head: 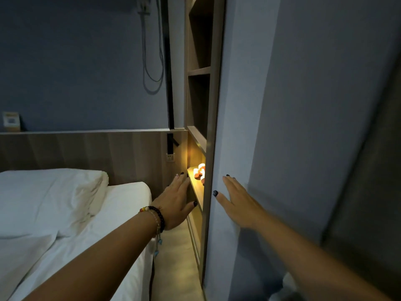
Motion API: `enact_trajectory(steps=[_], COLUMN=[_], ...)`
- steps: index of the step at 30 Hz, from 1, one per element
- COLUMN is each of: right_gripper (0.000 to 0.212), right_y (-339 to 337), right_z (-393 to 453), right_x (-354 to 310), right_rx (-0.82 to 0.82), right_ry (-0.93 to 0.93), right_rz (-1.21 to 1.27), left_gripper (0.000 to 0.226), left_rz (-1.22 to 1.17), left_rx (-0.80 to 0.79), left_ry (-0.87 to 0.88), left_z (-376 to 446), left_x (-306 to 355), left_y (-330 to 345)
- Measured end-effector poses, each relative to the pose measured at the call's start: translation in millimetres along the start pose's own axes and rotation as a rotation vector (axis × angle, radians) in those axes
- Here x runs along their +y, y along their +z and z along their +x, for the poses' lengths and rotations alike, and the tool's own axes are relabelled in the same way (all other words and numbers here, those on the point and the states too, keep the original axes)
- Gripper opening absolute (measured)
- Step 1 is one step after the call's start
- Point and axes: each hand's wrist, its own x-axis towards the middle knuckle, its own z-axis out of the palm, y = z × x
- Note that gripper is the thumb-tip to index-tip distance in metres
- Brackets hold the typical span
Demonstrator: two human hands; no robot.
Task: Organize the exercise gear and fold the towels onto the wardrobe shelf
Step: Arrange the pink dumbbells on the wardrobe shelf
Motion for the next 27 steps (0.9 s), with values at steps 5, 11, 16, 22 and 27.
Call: enact_trajectory(steps=[5, 11, 16, 22, 27], right_gripper=[0.066, 0.066, 0.065, 0.067, 0.068], right_y=[14, 35, 62, 106, 126], right_z=[73, 149, 212, 302, 383], right_x=[14, 30, 35, 28, 17], right_rx=[-0.051, -0.124, -0.133, -0.138, -0.15], right_ry=[-0.057, -0.064, -0.042, -0.002, 0.031], right_rz=[0.071, 0.1, 0.111, 0.081, 0.005], left_gripper=[0.079, 0.075, 0.073, 0.072, 0.07], left_rz=[-0.067, -0.076, -0.063, -0.044, -0.044], left_rx=[-0.005, -0.015, -0.049, -0.078, -0.09], left_ry=[-0.097, -0.154, -0.17, -0.14, -0.132], left_z=[74, 132, 174, 234, 288], left_x=[-38, -81, -120, -192, -259], left_y=[21, 35, 44, 50, 46])
